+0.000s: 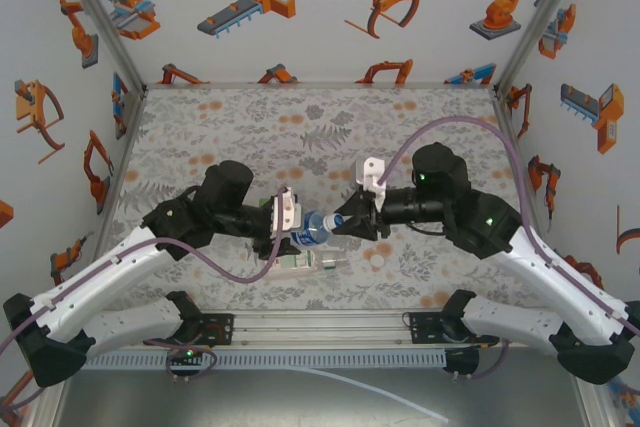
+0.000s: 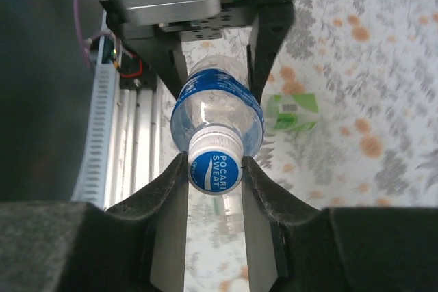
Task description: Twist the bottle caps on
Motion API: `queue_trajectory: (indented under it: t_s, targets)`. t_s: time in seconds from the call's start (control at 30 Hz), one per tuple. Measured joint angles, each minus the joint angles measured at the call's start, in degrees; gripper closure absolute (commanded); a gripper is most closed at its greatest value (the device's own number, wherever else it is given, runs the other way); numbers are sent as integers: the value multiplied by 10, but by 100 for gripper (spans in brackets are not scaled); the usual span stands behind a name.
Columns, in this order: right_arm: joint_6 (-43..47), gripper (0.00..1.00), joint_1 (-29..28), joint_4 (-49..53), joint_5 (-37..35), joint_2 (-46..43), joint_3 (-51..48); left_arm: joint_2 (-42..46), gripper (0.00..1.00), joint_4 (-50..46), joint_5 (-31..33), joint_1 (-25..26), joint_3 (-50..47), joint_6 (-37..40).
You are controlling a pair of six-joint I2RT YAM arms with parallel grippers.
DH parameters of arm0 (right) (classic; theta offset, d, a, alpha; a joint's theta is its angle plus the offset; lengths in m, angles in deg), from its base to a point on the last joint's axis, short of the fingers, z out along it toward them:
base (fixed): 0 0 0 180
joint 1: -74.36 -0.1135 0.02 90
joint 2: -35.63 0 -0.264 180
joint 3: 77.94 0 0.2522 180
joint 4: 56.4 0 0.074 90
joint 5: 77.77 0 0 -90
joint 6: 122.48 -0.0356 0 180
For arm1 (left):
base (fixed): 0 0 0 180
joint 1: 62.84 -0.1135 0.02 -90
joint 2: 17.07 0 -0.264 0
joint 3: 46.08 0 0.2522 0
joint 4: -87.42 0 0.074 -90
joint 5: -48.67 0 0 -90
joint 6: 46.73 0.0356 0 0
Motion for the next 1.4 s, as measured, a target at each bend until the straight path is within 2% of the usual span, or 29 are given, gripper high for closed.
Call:
queue_trajectory:
  t_s: [0.13,0.27,0.37,0.47,0.5,0.57,0.63,0.77,0.93,1.07,1.23,1.4]
  targets:
    - [-252,100,-5,-8,-101,0,-8,0,100,3,21,-3,0,-2]
    - [-524,100,-5,27,-177,6,-8,-4,100,2,38,-4,-1,-4]
    - [-670,100,-5,35,-205,6,-20,-7,100,0,46,-4,-3,-4]
    - [-753,100,-5,40,-219,12,-29,-11,100,-9,55,-7,-4,-3]
    - [-768,94,-5,42,-224,16,-29,-13,100,-10,59,-7,-4,-4]
    - [-780,77,-5,50,-230,21,-25,-16,100,-12,63,-7,-4,-4]
    - [-777,62,-5,64,-233,27,-12,-18,100,-9,63,-7,-4,-4]
    - [-726,49,-3,71,-251,33,12,-18,100,2,43,-3,-4,2]
    - [-603,46,0,60,-262,27,23,-18,100,2,21,2,-4,7]
    - [-476,46,0,48,-243,8,23,-17,100,1,15,2,-4,8]
    - [-285,41,0,39,-173,-16,33,-10,100,-3,11,2,-4,8]
    - [-113,41,0,43,-70,-15,56,-1,100,-3,0,2,-4,9]
